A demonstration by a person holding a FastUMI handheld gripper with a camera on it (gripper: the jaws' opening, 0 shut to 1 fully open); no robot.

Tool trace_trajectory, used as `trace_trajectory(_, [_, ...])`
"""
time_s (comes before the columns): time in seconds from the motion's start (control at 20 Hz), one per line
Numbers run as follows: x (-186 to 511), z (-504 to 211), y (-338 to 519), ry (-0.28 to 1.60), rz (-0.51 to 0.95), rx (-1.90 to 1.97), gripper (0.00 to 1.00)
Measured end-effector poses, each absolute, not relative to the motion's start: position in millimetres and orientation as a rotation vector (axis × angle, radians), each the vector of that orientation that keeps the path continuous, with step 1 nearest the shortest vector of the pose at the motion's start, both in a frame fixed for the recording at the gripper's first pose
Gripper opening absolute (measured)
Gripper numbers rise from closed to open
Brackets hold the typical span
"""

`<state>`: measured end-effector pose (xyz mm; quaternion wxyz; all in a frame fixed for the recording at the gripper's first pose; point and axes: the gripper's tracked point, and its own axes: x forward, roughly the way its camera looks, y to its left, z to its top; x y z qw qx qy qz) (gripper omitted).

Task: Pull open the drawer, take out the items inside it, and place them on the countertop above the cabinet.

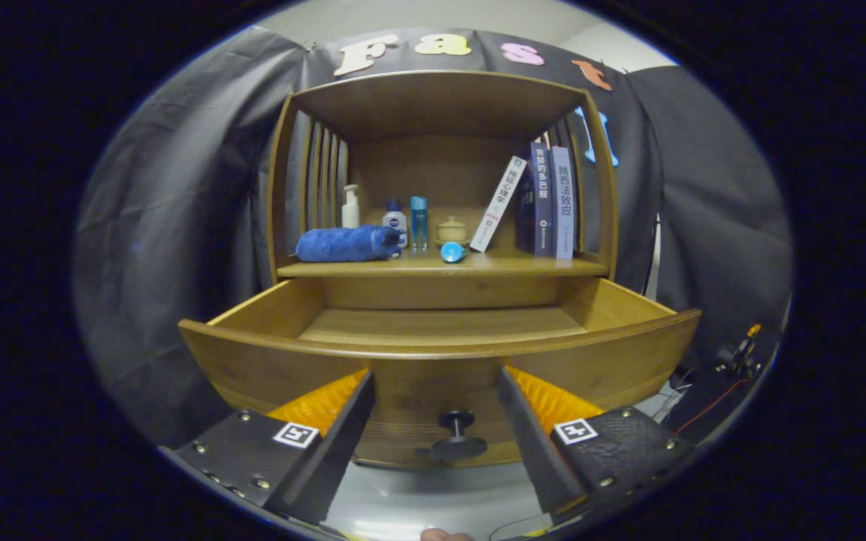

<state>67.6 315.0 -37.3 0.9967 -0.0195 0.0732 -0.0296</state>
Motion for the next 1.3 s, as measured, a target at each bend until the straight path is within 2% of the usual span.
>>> trace_trajectory(0.4, [116,-25,317,0.128,-0.070,-0.052,0.99])
trace_trajectory(1.3, [228,-28,316,0.271,-0.084,-0.046,0.99])
